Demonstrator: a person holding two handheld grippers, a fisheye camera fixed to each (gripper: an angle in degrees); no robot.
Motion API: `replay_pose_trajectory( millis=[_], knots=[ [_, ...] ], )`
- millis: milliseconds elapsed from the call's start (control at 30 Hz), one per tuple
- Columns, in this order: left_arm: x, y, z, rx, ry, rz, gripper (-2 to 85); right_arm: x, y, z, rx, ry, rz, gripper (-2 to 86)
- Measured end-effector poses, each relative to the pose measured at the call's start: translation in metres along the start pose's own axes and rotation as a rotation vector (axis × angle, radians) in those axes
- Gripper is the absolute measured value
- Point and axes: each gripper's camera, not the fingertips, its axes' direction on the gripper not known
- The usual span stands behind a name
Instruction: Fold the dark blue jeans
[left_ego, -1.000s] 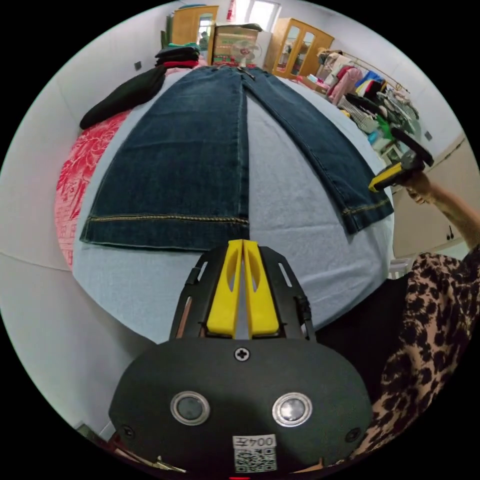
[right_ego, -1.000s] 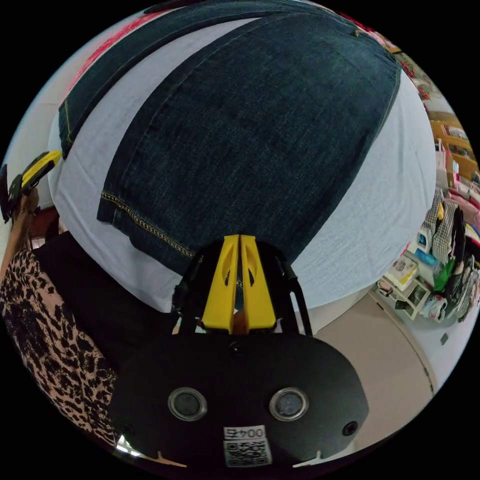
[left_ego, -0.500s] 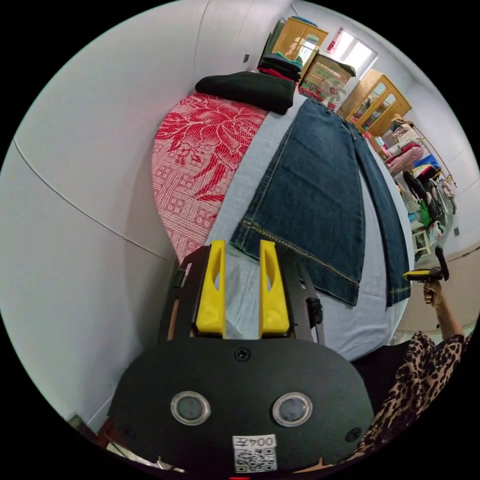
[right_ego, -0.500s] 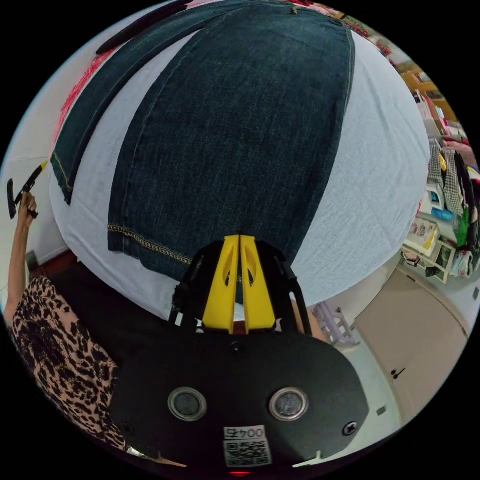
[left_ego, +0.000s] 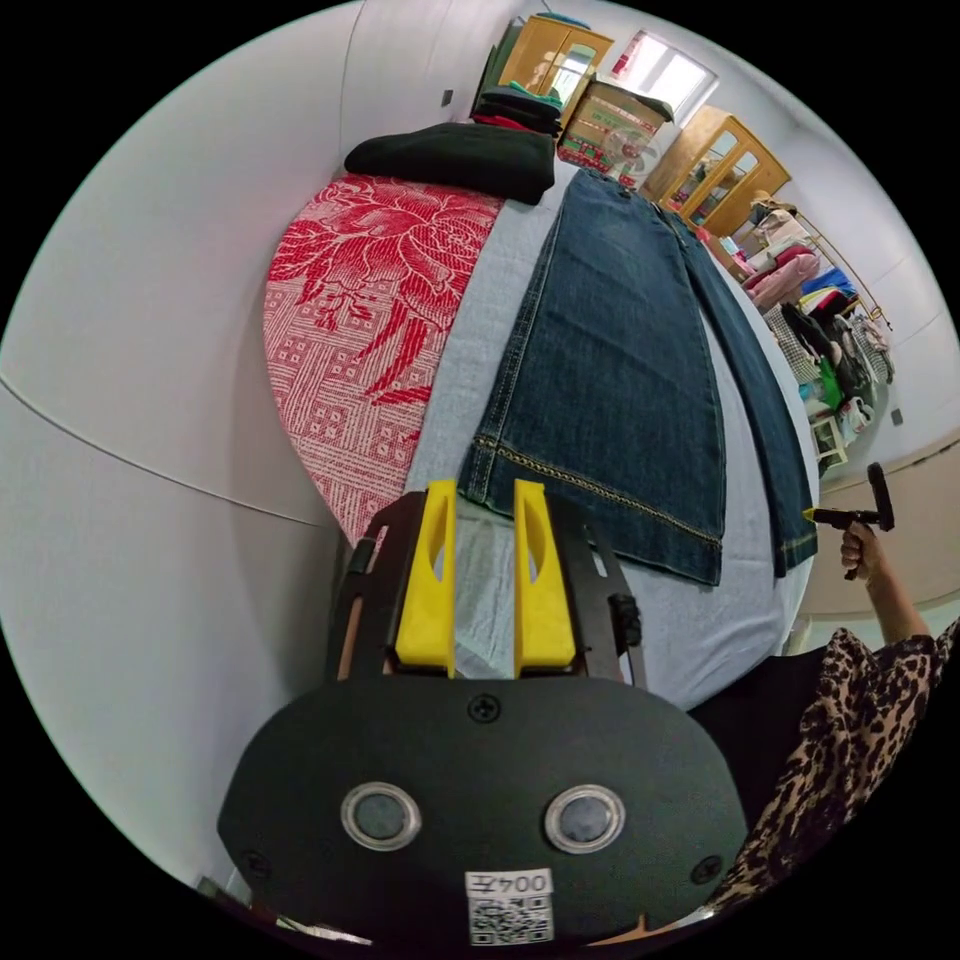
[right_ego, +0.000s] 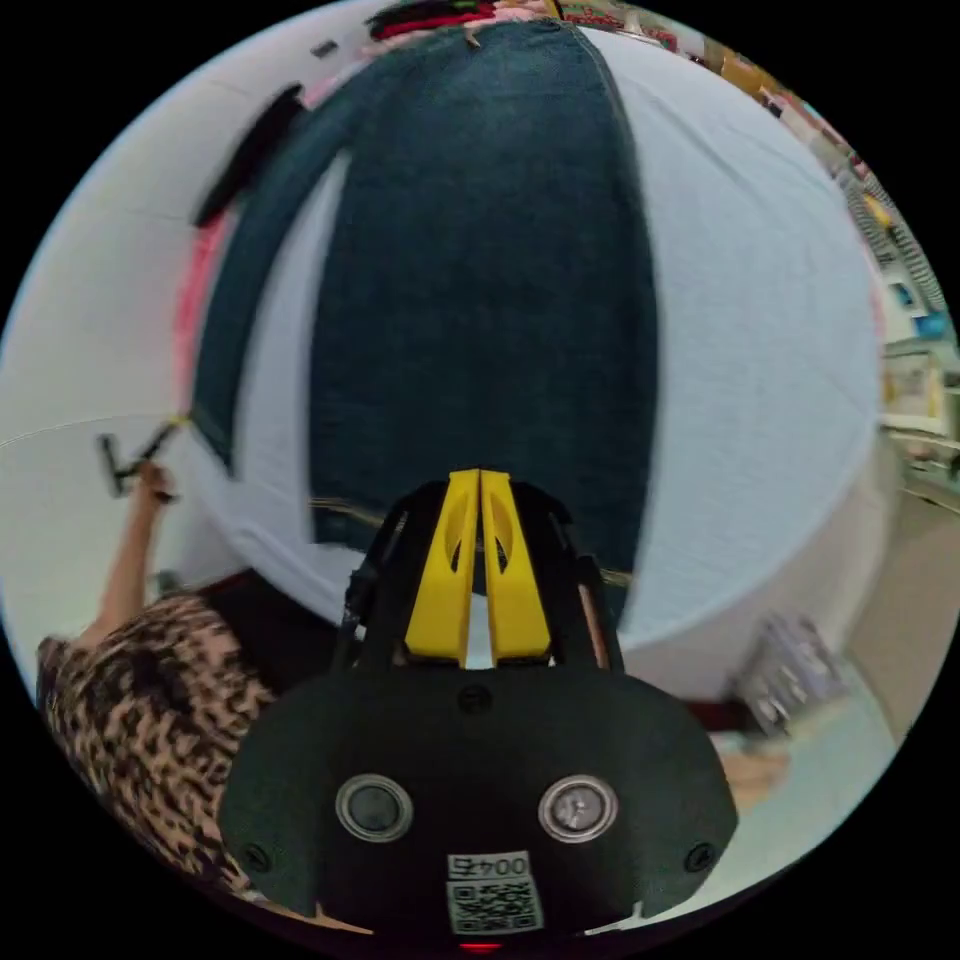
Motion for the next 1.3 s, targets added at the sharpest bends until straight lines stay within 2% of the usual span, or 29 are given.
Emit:
replay_pose_trajectory(
  millis=[33,100,200,300,400,600,767,1000,1100,1133,1300],
  knots=[
    [-0.009,-0.001,0.000,0.004,0.017,-0.001,8.8,-0.001,0.004,-0.015,0.120,-0.193,-0.032,5.7],
    [-0.022,-0.003,0.000,0.010,0.048,0.002,8.8,-0.004,0.003,-0.020,0.217,-0.433,-0.040,9.3],
    [-0.044,-0.006,0.003,0.007,0.101,0.015,8.9,-0.023,-0.015,0.015,0.117,-0.753,-0.047,13.7],
    [-0.064,-0.008,0.006,0.011,0.158,0.011,9.0,-0.046,-0.033,0.056,-0.021,-0.875,-0.016,14.9],
    [-0.084,-0.012,0.007,0.023,0.210,-0.002,9.3,-0.055,-0.047,0.075,-0.060,-0.883,0.039,15.4],
    [-0.110,-0.021,0.024,-0.039,0.285,0.021,9.5,-0.063,-0.066,0.081,-0.153,-0.717,0.017,14.2],
    [-0.121,-0.023,0.042,-0.085,0.329,0.032,8.5,-0.054,-0.070,0.080,-0.178,-0.726,0.013,12.7],
    [-0.143,-0.014,0.061,-0.076,0.420,-0.104,3.7,-0.043,-0.079,0.076,-0.216,-0.717,0.000,4.0],
    [-0.134,-0.013,0.042,-0.024,0.367,-0.061,2.9,-0.063,-0.070,0.034,-0.102,-0.701,-0.108,3.4],
    [-0.130,-0.011,0.038,-0.005,0.326,-0.047,2.7,-0.065,-0.068,0.031,-0.112,-0.625,-0.138,3.3],
    [-0.126,-0.004,0.067,-0.081,0.278,-0.061,2.5,-0.031,-0.069,0.068,-0.214,-0.647,-0.013,3.3]
  ],
)
